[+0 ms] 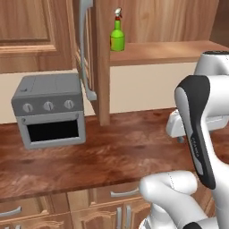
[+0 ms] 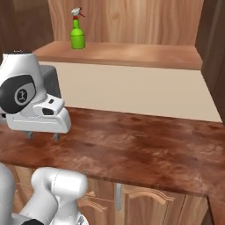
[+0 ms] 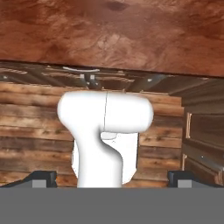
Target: Move the cutting board and knife to the sink. Then move spray from the cabinet to the counter.
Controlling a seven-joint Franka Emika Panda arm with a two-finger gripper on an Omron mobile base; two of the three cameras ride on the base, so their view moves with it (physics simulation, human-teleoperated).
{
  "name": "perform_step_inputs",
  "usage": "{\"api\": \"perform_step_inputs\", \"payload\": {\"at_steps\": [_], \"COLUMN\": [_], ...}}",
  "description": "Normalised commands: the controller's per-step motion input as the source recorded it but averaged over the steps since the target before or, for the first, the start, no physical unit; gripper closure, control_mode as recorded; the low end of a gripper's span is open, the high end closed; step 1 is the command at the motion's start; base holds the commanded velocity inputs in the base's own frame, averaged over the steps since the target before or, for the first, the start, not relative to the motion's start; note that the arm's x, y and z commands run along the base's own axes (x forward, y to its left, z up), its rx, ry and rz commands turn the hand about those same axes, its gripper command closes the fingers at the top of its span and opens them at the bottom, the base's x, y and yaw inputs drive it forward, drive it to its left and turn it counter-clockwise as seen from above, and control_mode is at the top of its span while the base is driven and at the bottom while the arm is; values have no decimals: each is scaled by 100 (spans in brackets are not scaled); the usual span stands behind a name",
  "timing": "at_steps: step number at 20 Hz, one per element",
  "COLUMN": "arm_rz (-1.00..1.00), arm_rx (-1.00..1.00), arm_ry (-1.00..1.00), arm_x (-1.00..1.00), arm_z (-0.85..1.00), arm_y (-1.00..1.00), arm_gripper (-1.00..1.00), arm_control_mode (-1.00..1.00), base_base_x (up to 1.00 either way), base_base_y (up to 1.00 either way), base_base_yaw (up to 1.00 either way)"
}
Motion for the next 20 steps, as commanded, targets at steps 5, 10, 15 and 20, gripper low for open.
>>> {"api": "perform_step_inputs", "payload": {"at_steps": [5, 10, 15, 20], "arm_rz": [0, 0, 0, 0], "arm_rx": [0, 0, 0, 0], "arm_ry": [0, 0, 0, -15], "arm_x": [0, 0, 0, 2], "arm_z": [0, 0, 0, 32], "arm_y": [0, 0, 0, 0], "arm_gripper": [-100, -100, -100, -100], "arm_control_mode": [100, 100, 100, -100], "base_base_x": [48, 35, 20, 0], "base_base_y": [38, 37, 11, 0], "base_base_yaw": [0, 0, 0, 0]}}
